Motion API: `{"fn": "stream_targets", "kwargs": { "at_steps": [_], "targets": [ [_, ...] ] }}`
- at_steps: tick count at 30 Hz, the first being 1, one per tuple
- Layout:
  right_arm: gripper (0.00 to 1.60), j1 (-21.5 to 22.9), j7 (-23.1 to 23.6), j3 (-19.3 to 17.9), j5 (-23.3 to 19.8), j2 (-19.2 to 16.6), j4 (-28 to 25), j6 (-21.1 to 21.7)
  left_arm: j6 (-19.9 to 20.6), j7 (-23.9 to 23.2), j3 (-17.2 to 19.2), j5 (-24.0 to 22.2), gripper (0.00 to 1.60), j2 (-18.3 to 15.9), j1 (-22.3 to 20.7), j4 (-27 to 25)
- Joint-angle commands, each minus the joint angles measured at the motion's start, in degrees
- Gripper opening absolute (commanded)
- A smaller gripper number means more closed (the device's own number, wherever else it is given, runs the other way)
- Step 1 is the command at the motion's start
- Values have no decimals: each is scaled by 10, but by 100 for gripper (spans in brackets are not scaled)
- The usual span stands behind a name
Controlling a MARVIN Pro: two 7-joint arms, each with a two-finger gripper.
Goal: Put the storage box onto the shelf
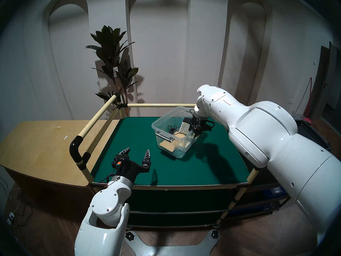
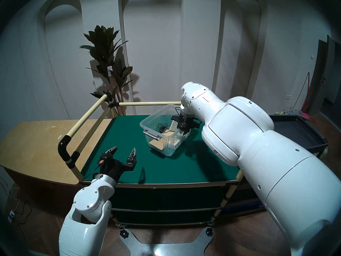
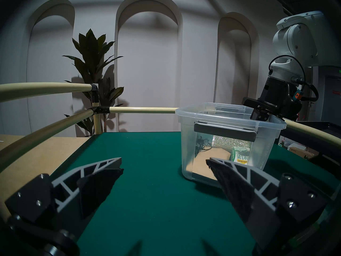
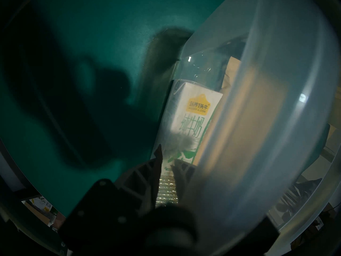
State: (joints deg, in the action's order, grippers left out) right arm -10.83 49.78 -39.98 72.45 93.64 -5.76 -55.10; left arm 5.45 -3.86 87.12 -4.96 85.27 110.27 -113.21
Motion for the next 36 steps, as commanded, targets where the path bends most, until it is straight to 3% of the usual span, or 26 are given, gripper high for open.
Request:
{"fn": "stream_targets", "kwargs": {
  "at_steps": [1, 15, 36],
  "targets": [
    [157, -8, 35, 2, 0, 2, 0, 1, -3, 0, 1, 0, 160, 0, -6, -11],
    [160, 6, 35, 9, 3, -4, -2, 1, -4, 0, 1, 0, 160, -1, -6, -12],
    [160, 74, 27, 11, 2, -6, 0, 1, -4, 1, 1, 0, 160, -1, -7, -12]
  ]
}}
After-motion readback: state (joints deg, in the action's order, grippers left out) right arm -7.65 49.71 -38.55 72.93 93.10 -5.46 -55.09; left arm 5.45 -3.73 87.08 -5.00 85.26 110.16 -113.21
